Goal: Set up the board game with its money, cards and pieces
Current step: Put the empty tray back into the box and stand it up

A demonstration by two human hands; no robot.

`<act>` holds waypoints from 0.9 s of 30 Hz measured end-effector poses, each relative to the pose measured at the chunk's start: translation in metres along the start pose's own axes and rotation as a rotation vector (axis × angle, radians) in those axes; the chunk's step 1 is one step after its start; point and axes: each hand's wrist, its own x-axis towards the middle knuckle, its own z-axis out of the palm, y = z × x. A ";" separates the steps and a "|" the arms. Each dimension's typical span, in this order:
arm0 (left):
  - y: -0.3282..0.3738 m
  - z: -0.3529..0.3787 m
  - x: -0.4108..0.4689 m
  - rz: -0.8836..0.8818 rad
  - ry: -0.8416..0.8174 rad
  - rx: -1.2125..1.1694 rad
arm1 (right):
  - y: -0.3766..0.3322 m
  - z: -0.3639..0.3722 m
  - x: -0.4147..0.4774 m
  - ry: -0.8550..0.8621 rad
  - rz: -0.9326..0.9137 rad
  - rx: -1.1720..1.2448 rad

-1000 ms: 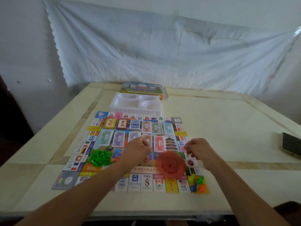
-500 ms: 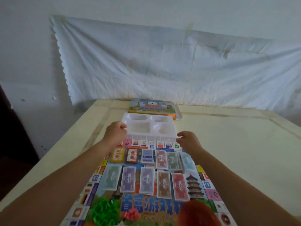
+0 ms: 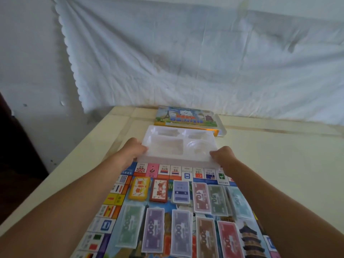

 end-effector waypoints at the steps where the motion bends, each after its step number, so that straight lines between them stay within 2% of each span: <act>1: 0.000 0.000 0.001 0.000 0.011 -0.021 | -0.001 0.000 0.001 -0.016 0.018 0.037; 8: 0.019 -0.008 0.021 0.136 0.159 0.013 | -0.012 -0.009 0.005 -0.001 0.049 0.378; 11: 0.037 -0.005 0.038 0.246 0.254 -0.082 | -0.020 -0.029 0.009 0.019 0.011 0.449; 13: 0.042 0.003 0.054 0.302 0.314 -0.050 | -0.026 -0.045 0.016 0.058 -0.015 0.464; 15: 0.045 0.021 0.068 0.381 0.282 0.148 | -0.030 -0.059 0.030 0.114 -0.035 0.501; 20: 0.058 0.098 0.102 0.631 0.045 0.782 | -0.034 -0.076 0.074 0.231 -0.036 0.518; 23: 0.071 0.119 0.117 0.593 -0.037 1.043 | -0.032 -0.078 0.092 0.274 -0.028 0.539; 27: 0.075 0.110 0.115 0.513 -0.115 1.167 | -0.033 -0.084 0.109 0.307 -0.014 0.553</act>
